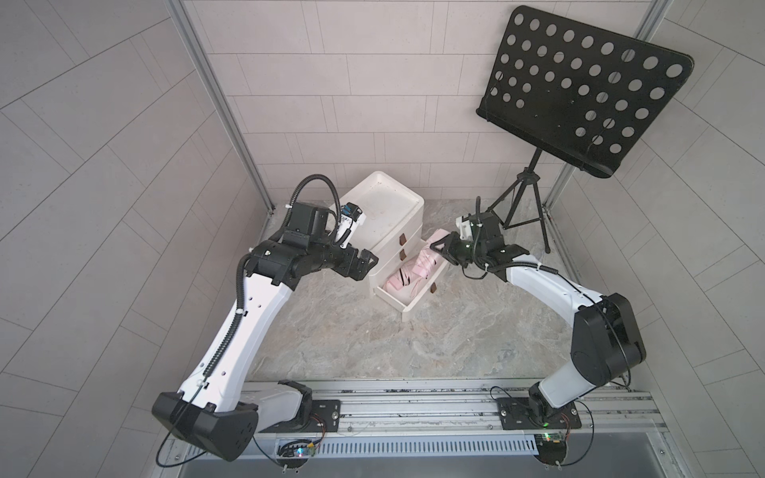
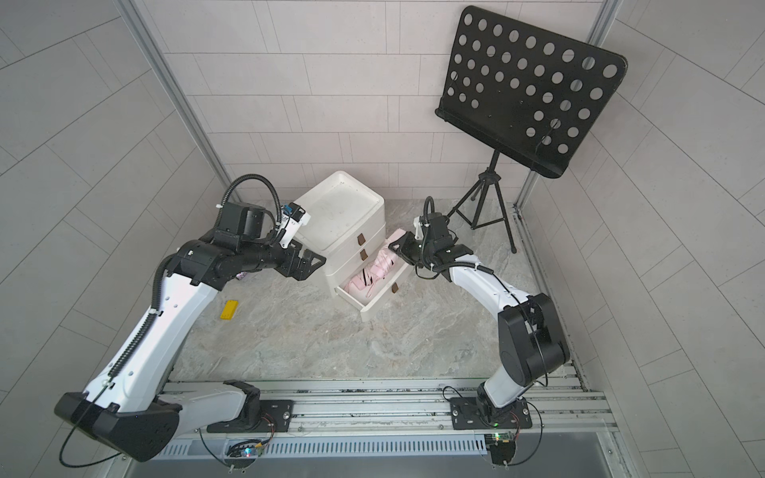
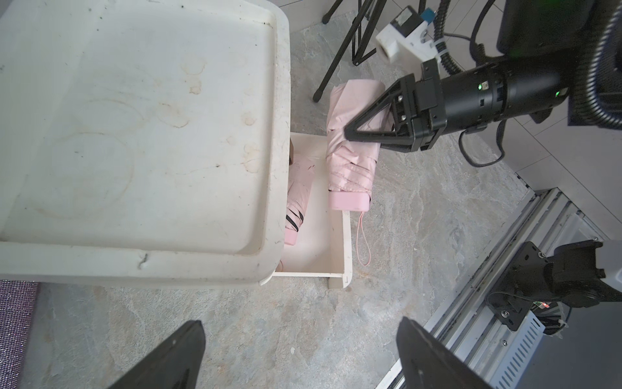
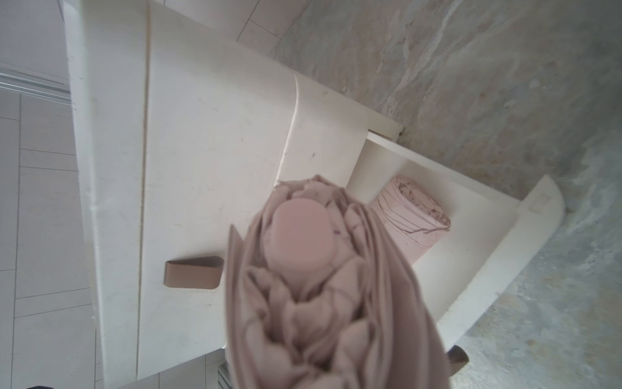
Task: Place the umbrella in the drawer by color
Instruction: Place the umbrella in the drawer.
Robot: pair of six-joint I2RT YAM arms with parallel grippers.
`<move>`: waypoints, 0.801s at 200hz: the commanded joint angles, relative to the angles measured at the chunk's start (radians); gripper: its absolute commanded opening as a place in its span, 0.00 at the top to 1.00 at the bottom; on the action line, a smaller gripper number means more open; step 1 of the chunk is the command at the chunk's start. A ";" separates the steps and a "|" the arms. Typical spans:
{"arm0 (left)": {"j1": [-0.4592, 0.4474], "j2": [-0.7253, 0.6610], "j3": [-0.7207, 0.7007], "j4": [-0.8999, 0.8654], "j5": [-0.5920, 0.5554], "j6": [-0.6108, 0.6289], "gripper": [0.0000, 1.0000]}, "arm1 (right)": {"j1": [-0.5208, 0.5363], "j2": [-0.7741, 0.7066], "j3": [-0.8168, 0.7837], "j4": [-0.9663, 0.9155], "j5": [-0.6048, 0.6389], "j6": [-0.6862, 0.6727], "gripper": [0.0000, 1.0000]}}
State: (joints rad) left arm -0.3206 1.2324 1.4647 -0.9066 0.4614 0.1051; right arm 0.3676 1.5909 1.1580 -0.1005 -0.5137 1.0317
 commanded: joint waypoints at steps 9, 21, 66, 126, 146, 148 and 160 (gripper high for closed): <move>0.003 -0.023 -0.014 0.022 -0.010 0.005 0.04 | 0.042 0.019 0.001 0.099 0.086 0.088 0.73; 0.003 -0.026 -0.015 0.024 -0.011 0.002 0.04 | 0.057 0.030 -0.008 0.102 0.108 0.103 0.73; 0.005 -0.034 -0.014 0.026 -0.006 -0.003 0.04 | 0.093 0.082 -0.032 0.098 0.159 0.137 0.73; 0.009 -0.042 -0.026 0.034 -0.009 -0.005 0.04 | 0.119 0.148 -0.026 0.101 0.171 0.162 0.70; 0.011 -0.043 -0.028 0.037 -0.009 -0.005 0.04 | 0.124 0.162 -0.019 0.096 0.183 0.162 0.70; 0.012 -0.044 -0.028 0.036 -0.009 -0.005 0.04 | 0.125 0.163 -0.019 0.096 0.184 0.162 0.69; 0.014 -0.043 -0.030 0.038 -0.009 -0.007 0.04 | 0.128 0.169 -0.018 0.093 0.189 0.163 0.69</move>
State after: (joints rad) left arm -0.3149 1.2102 1.4471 -0.8864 0.4580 0.1017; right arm 0.4850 1.7565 1.1233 -0.0486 -0.3504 1.1690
